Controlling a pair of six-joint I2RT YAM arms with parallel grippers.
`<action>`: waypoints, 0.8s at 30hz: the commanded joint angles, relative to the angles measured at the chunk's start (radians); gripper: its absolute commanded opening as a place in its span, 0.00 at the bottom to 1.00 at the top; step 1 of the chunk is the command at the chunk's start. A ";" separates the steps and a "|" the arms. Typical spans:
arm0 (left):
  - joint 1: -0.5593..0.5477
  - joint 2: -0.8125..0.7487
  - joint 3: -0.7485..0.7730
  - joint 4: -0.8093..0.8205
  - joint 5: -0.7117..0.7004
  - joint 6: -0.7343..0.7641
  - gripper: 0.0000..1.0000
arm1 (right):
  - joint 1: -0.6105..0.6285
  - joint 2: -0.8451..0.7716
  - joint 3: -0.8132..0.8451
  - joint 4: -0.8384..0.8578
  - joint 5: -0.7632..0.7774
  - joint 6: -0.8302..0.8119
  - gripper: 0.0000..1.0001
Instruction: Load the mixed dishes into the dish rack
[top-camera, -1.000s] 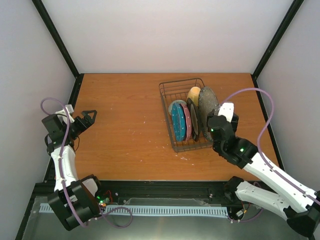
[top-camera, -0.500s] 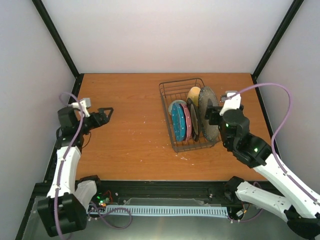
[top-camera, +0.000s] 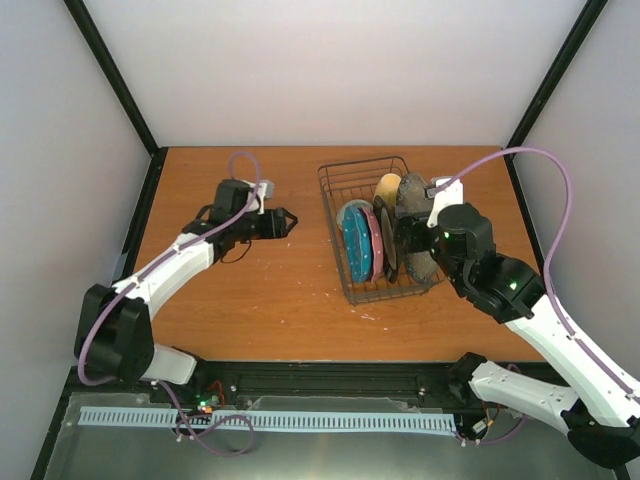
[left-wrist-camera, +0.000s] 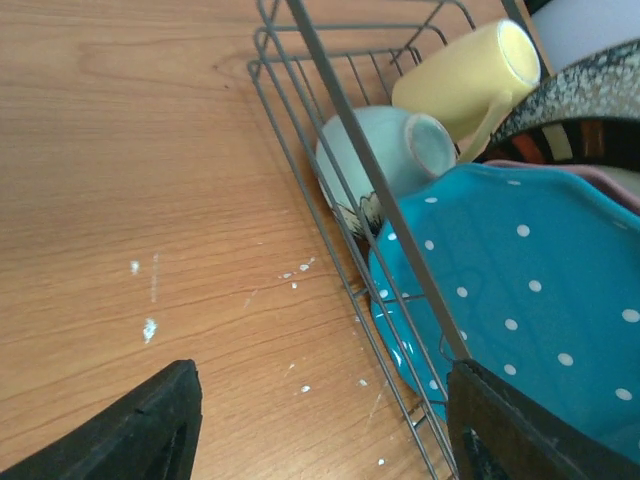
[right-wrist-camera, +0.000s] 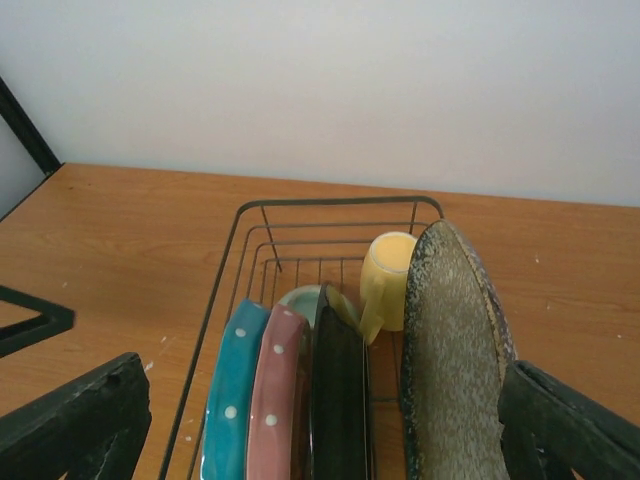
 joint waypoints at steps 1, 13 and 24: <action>-0.066 0.064 0.100 -0.003 -0.051 -0.004 0.69 | -0.008 -0.035 0.006 -0.038 -0.051 0.034 0.93; -0.093 0.112 0.128 0.010 -0.052 -0.001 0.78 | -0.008 -0.056 -0.049 -0.037 -0.008 0.085 0.93; -0.135 0.154 0.142 0.005 -0.079 -0.007 0.79 | -0.145 -0.069 -0.095 -0.062 0.018 0.169 0.95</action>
